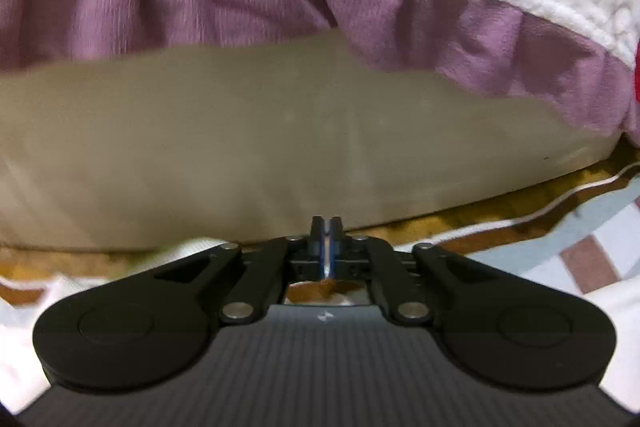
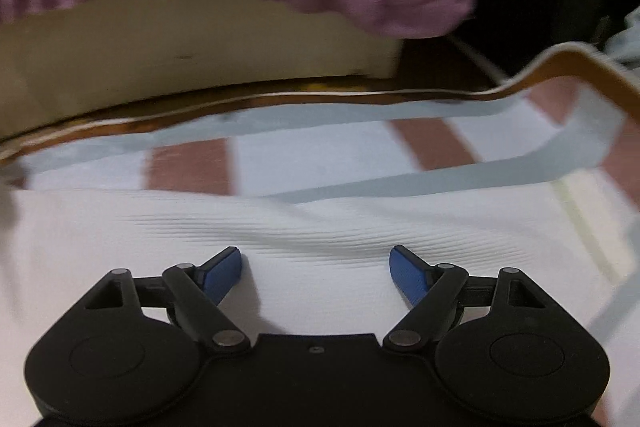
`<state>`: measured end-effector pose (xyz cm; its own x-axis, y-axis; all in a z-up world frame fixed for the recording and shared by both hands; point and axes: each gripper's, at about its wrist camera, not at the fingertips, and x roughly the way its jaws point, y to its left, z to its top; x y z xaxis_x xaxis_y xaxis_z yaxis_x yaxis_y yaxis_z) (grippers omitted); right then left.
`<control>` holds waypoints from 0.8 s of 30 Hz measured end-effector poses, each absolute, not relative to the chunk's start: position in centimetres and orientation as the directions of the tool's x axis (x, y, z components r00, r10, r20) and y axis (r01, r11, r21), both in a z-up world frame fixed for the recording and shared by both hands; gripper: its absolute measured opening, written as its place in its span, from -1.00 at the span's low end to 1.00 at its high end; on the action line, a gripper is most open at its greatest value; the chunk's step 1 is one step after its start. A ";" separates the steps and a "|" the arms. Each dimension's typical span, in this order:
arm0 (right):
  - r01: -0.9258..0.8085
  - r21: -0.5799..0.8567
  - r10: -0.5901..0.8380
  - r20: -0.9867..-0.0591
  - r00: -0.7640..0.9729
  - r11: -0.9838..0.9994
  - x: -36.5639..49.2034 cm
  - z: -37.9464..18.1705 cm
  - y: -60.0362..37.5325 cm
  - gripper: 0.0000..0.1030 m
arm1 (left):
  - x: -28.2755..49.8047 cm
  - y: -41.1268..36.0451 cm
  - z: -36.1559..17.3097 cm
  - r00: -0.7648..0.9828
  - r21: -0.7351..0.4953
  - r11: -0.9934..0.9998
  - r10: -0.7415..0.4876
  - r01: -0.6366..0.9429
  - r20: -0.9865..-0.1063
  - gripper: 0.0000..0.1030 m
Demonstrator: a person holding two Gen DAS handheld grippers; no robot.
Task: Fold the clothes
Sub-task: 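Lower the sleeve onto the garment and open the left gripper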
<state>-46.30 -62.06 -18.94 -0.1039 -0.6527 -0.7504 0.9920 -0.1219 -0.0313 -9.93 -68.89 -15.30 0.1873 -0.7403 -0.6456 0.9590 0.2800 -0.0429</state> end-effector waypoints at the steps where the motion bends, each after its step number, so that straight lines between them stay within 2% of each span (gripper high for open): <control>1: 0.986 0.003 -0.647 -0.755 -0.108 -0.169 -47.8 -18.6 -61.9 0.61 | -10.0 -68.3 -15.3 0.152 -0.093 0.273 -0.753 0.958 -0.640 -0.87; 3: 0.963 0.072 -0.635 -0.764 -0.115 -0.261 -50.8 -17.8 -61.6 0.61 | -11.1 -66.8 -15.1 0.103 -0.146 0.251 -0.765 0.957 -0.635 -0.49; 6: 0.903 0.170 -0.616 -0.778 -0.122 -0.394 -55.4 -16.7 -61.2 0.61 | -14.3 -65.0 -15.1 0.153 -0.045 0.237 -0.750 0.971 -0.643 -0.19; 7: 0.877 0.201 -0.609 -0.783 -0.124 -0.436 -56.9 -16.3 -61.1 0.61 | -15.4 -64.4 -15.1 0.171 -0.010 0.232 -0.745 0.973 -0.644 -0.18; 11: 0.765 0.331 -0.622 -0.775 -0.115 -0.553 -63.2 -15.1 -58.5 0.61 | -16.8 -62.4 -15.9 0.155 -0.086 0.299 -0.694 0.950 -0.704 -0.18; 16: 0.690 0.272 -0.543 -0.814 -0.206 -0.670 -67.0 -15.6 -55.7 0.64 | -15.2 -59.1 -15.4 0.240 -0.100 0.433 -0.660 0.896 -0.712 -0.18; 19: 0.665 0.274 -0.499 -0.849 -0.173 -0.695 -67.8 -17.1 -55.4 0.64 | -13.3 -56.9 -14.9 0.299 -0.102 0.507 -0.645 0.856 -0.703 -0.18; 20: 0.658 0.299 -0.507 -0.849 -0.147 -0.691 -67.6 -17.8 -55.5 0.64 | -12.7 -56.2 -14.7 0.318 -0.102 0.531 -0.639 0.841 -0.700 -0.18; 21: 0.650 0.324 -0.515 -0.849 -0.121 -0.687 -67.3 -18.5 -55.6 0.82 | -12.2 -55.8 -14.9 0.314 -0.117 0.536 -0.642 0.836 -0.699 -0.19; 24: 0.697 0.289 -0.582 -0.782 -0.223 -0.656 -65.2 -19.3 -56.8 0.78 | -11.6 -55.7 -15.6 0.261 -0.177 0.516 -0.665 0.838 -0.700 -0.18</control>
<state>-65.15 -56.80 -19.27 -0.2232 -0.5815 -0.7823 0.6974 -0.6560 0.2886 -11.59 -55.66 -15.63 0.2611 -0.6651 -0.6997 0.8382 0.5157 -0.1775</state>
